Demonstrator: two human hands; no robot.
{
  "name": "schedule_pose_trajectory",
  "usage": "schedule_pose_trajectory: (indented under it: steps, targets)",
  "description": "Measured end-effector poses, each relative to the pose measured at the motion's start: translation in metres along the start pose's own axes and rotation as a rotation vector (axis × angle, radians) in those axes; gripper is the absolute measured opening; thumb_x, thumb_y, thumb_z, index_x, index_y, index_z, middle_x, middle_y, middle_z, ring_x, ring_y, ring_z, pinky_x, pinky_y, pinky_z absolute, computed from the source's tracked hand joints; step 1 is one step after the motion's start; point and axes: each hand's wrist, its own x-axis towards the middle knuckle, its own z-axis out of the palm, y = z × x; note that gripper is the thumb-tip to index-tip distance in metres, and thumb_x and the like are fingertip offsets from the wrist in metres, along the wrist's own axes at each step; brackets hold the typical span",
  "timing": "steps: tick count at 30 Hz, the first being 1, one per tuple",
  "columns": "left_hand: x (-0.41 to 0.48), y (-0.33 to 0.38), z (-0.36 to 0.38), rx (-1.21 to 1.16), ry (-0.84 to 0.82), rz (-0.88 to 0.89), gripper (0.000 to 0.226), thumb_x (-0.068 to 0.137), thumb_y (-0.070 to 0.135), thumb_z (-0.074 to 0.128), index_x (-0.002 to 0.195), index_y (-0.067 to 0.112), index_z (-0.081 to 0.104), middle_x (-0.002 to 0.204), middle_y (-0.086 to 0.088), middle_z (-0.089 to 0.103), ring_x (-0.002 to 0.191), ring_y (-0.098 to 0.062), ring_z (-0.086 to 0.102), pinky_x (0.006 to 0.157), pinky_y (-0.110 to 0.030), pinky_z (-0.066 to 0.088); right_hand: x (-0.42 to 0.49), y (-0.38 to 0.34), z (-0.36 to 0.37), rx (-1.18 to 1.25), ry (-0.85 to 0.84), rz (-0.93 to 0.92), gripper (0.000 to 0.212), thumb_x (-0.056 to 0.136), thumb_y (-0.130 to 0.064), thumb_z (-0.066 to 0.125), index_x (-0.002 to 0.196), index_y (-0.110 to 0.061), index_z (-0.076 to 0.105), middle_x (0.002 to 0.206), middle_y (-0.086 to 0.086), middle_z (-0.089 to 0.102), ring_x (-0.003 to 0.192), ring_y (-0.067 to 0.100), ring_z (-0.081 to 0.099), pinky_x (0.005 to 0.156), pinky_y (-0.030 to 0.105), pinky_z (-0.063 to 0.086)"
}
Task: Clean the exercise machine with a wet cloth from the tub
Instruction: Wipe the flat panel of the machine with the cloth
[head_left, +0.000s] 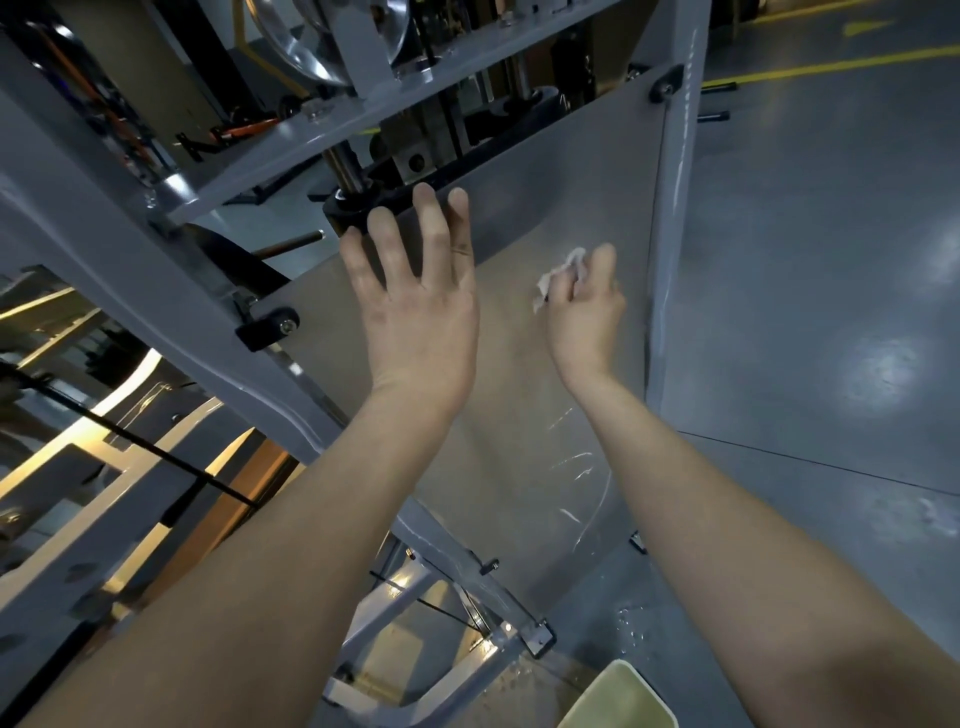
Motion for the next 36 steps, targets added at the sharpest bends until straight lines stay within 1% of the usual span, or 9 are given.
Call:
schedule_pose_trajectory:
  steps: [4,11,15,19,21,23,26,32,36]
  targets:
    - [0.0,-0.001,-0.004,-0.009,-0.009,0.004,0.114,0.08,0.038,0.083,0.163,0.007,0.011,0.159,-0.023,0.02,0.136,-0.052,0.031,0.117,-0.068,0.019,-0.019,0.045,-0.022,-0.157,-0.146,0.308,0.009,0.098,-0.009,0.048,0.093,-0.014,0.043,0.069,-0.004,0.058,0.071,0.031,0.058,0.063,0.032,0.037]
    - [-0.014,-0.005,-0.019,-0.137,0.024,0.02,0.093,0.089,0.022,0.068,0.163,0.011,0.014,0.167,-0.019,0.01,0.155,-0.043,0.007,0.124,-0.057,-0.005,-0.052,0.055,-0.077,-0.092,-0.354,0.379,0.011,0.099,-0.017,0.054,0.094,-0.007,0.054,0.075,-0.002,0.056,0.066,0.013,0.054,0.053,0.017,0.041]
    - [-0.058,0.023,-0.03,-0.532,0.02,0.036,0.059,0.084,0.004,0.059,0.142,0.006,0.052,0.154,-0.019,0.038,0.147,-0.037,0.024,0.121,-0.057,0.027,-0.065,0.05,-0.109,0.049,-0.505,0.44,0.01,0.1,-0.023,0.059,0.093,-0.015,0.057,0.075,-0.007,0.058,0.063,0.007,0.055,0.057,0.015,0.043]
    - [-0.107,0.065,-0.026,-1.078,-0.422,-0.219,0.037,0.093,0.025,0.068,0.127,0.011,0.062,0.123,-0.004,0.059,0.119,-0.022,0.054,0.101,-0.031,0.044,-0.073,0.047,-0.134,0.108,-0.663,0.466,0.013,0.085,-0.04,0.063,0.088,-0.028,0.066,0.086,-0.007,0.069,0.087,0.016,0.064,0.081,0.035,0.045]
    - [-0.12,0.081,-0.021,-1.285,-0.697,-0.406,0.044,0.092,0.038,0.073,0.129,0.017,0.059,0.118,0.008,0.061,0.111,-0.01,0.059,0.092,-0.021,0.043,-0.078,0.044,-0.145,0.163,-0.748,0.473,0.011,0.081,-0.035,0.062,0.088,-0.033,0.07,0.091,-0.006,0.072,0.091,0.017,0.066,0.082,0.037,0.046]
    - [-0.129,0.09,-0.017,-1.437,-0.775,-0.514,0.016,0.096,0.031,0.07,0.107,0.02,0.067,0.091,0.016,0.067,0.084,0.0,0.061,0.073,-0.016,0.045,-0.079,0.043,-0.156,0.204,-0.817,0.474,0.015,0.087,-0.023,0.061,0.093,-0.033,0.072,0.092,-0.005,0.072,0.089,0.015,0.066,0.079,0.033,0.046]
    - [-0.132,0.091,-0.019,-1.493,-0.735,-0.637,0.022,0.096,0.016,0.058,0.077,0.014,0.068,0.065,0.012,0.064,0.059,-0.004,0.051,0.059,-0.021,0.041,-0.075,0.049,-0.171,0.168,-0.895,0.468,0.022,0.092,-0.015,0.068,0.103,-0.035,0.072,0.089,-0.008,0.072,0.08,0.01,0.065,0.074,0.03,0.046]
    - [-0.14,0.098,-0.004,-1.582,-0.771,-0.852,0.04,0.074,0.05,0.044,0.073,0.013,0.059,0.073,-0.011,0.06,0.076,-0.023,0.057,0.077,-0.044,0.051,-0.067,0.052,-0.193,0.108,-1.028,0.339,0.01,0.097,-0.019,0.07,0.098,-0.009,0.071,0.075,-0.004,0.062,0.063,0.006,0.053,0.065,0.016,0.042]
    - [-0.142,0.108,0.003,-1.64,-0.833,-0.872,0.063,0.083,0.066,0.051,0.077,0.003,0.054,0.073,-0.019,0.059,0.072,-0.035,0.063,0.087,-0.06,0.054,-0.059,0.058,-0.196,-0.044,-0.974,0.23,0.033,0.101,-0.037,0.061,0.069,-0.029,0.059,0.086,-0.006,0.051,0.073,0.0,0.049,0.075,0.021,0.037]
